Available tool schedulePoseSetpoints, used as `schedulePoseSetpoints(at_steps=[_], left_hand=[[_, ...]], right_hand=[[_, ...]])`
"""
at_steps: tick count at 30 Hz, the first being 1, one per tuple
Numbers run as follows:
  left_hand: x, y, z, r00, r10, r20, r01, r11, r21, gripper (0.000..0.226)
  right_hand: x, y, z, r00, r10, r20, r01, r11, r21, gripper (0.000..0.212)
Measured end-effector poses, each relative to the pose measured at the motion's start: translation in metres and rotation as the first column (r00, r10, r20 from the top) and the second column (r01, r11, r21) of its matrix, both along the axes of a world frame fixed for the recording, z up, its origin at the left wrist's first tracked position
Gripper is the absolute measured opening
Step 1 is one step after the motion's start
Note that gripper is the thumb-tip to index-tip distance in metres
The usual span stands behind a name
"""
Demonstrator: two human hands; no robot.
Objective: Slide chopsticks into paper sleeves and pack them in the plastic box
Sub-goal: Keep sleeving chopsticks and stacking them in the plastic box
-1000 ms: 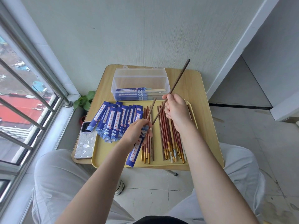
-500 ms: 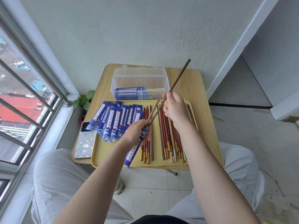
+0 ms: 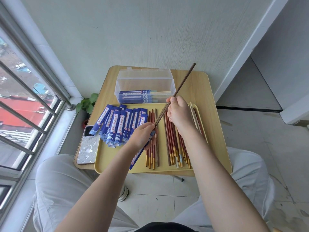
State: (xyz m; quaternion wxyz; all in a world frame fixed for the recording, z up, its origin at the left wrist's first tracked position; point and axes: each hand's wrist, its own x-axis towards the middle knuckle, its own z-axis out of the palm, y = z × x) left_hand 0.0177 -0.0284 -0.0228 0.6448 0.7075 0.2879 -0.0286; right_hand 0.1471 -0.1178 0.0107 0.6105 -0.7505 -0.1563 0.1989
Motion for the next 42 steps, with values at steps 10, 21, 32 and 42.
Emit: schedulePoseSetpoints(at_steps=[10,21,32,42], left_hand=[[0.0,0.0,0.002,0.997,0.016,0.078,-0.012,0.998,-0.055,0.028],[-0.001,0.005,0.002,0.997,-0.012,0.081,0.016,0.999,-0.05,0.04],[0.03,0.026,0.03,0.995,0.007,0.095,0.006,0.991,-0.131,0.034],[0.088,0.082,0.065,0.996,-0.078,0.043,0.058,0.933,0.355,0.038]], right_hand=[[-0.001,0.001,-0.011,1.0,0.01,0.021,-0.009,0.998,-0.062,0.025],[0.006,-0.005,0.012,0.992,0.129,0.0,-0.124,0.952,-0.28,0.047],[0.026,0.029,0.013,0.979,0.024,0.2,-0.005,0.995,-0.097,0.028],[0.076,0.039,0.024,0.96,-0.122,-0.254,0.184,0.953,0.239,0.019]])
